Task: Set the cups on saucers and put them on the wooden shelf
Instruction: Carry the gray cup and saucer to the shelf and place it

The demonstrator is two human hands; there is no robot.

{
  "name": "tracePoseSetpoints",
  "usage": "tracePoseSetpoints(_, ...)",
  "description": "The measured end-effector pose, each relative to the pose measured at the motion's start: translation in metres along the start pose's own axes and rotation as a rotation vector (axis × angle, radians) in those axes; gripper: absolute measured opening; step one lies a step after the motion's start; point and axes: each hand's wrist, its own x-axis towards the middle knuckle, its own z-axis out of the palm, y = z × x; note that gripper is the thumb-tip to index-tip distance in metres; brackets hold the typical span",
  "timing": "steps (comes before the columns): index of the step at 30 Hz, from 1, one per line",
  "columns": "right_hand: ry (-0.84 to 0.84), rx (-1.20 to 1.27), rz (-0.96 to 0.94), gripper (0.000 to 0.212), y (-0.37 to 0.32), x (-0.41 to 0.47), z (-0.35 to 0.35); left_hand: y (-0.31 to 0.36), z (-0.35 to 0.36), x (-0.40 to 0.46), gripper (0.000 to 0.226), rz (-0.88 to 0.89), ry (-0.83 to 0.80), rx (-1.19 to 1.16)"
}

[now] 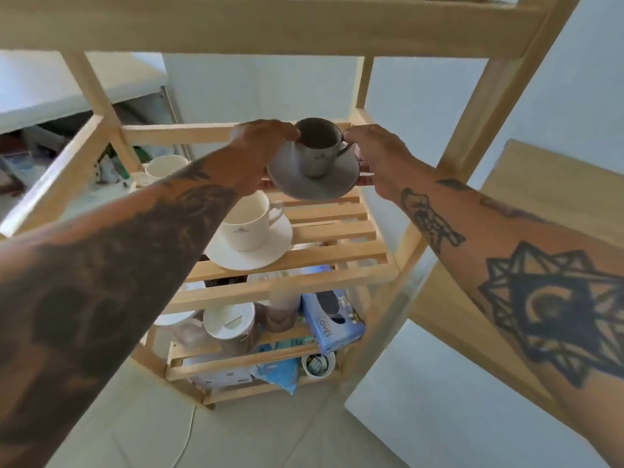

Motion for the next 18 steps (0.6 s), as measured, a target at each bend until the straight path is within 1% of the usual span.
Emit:
tracePoseSetpoints(2, 0.023, -0.004, -0.006, 0.009, 0.006, 0.016, 0.002, -0.002, 0.005, 0.018, 0.012, -0.005, 0.014, 0.013)
tracePoseSetpoints(3, 0.034, -0.007, -0.007, 0.009, 0.009, 0.022, 0.002, -0.004, 0.007, 0.025, 0.010, -0.008, 0.002, 0.026)
tracePoseSetpoints(5, 0.041, -0.002, 0.001, 0.008, 0.013, 0.033, 0.004, -0.011, 0.010, 0.037, 0.012, -0.019, -0.019, 0.051)
tracePoseSetpoints(7, 0.049, -0.022, 0.020, 0.024, 0.017, 0.041, 0.009, -0.018, 0.012, 0.049, 0.014, -0.027, -0.007, 0.047)
tracePoseSetpoints(8, 0.056, -0.035, 0.019, 0.025, 0.019, 0.044, 0.012, -0.021, 0.012, 0.055, 0.014, -0.031, 0.005, 0.038)
tracePoseSetpoints(11, 0.074, -0.044, 0.004, 0.010, 0.026, 0.050, 0.016, -0.025, 0.014, 0.070, 0.015, -0.044, 0.028, 0.032)
tracePoseSetpoints(12, 0.080, -0.035, 0.012, 0.013, 0.028, 0.053, 0.018, -0.026, 0.015, 0.074, 0.015, -0.048, 0.031, 0.045)
tracePoseSetpoints(14, 0.096, -0.030, 0.033, 0.029, 0.033, 0.059, 0.021, -0.025, 0.014, 0.083, 0.016, -0.062, 0.027, 0.081)
tracePoseSetpoints(15, 0.099, -0.039, 0.040, 0.034, 0.034, 0.062, 0.023, -0.024, 0.013, 0.087, 0.017, -0.074, 0.017, 0.098)
tracePoseSetpoints(18, 0.075, -0.068, 0.066, 0.033, 0.035, 0.069, 0.029, -0.022, 0.007, 0.098, 0.026, -0.105, -0.037, 0.143)
